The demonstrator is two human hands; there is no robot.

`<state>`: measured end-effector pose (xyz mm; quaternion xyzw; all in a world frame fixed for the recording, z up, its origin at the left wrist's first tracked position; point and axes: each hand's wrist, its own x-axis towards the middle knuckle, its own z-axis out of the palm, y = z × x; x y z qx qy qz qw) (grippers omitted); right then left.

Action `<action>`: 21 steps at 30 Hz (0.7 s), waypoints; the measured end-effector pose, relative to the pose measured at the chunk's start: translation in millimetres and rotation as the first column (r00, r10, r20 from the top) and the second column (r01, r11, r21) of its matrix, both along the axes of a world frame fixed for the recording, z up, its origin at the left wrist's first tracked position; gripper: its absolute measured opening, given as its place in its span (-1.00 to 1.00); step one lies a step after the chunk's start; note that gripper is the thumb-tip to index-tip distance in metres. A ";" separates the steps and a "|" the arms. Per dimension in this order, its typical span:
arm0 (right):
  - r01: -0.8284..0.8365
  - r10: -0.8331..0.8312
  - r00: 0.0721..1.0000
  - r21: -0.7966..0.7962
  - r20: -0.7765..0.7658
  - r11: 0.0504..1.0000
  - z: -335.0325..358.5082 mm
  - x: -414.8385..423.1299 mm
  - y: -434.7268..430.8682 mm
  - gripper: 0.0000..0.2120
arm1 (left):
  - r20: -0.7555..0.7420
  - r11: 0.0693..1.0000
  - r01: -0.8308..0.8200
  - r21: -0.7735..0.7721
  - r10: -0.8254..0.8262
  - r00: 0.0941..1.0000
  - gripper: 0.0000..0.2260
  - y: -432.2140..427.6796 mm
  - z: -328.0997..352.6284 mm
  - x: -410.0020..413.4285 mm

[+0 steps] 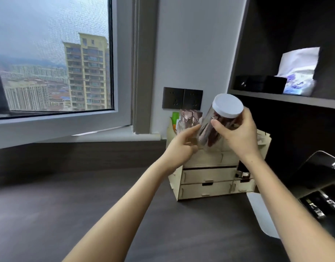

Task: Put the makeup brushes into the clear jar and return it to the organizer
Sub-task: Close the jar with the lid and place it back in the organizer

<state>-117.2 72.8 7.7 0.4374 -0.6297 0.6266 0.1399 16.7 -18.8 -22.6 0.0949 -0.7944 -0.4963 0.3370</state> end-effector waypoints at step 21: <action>0.190 -0.150 0.981 0.458 -0.124 0.869 -14.7 -73.5 -56.0 -0.27 | 0.327 0.810 -0.165 -0.563 0.402 0.855 -0.51 -42.9 -11.6 -69.0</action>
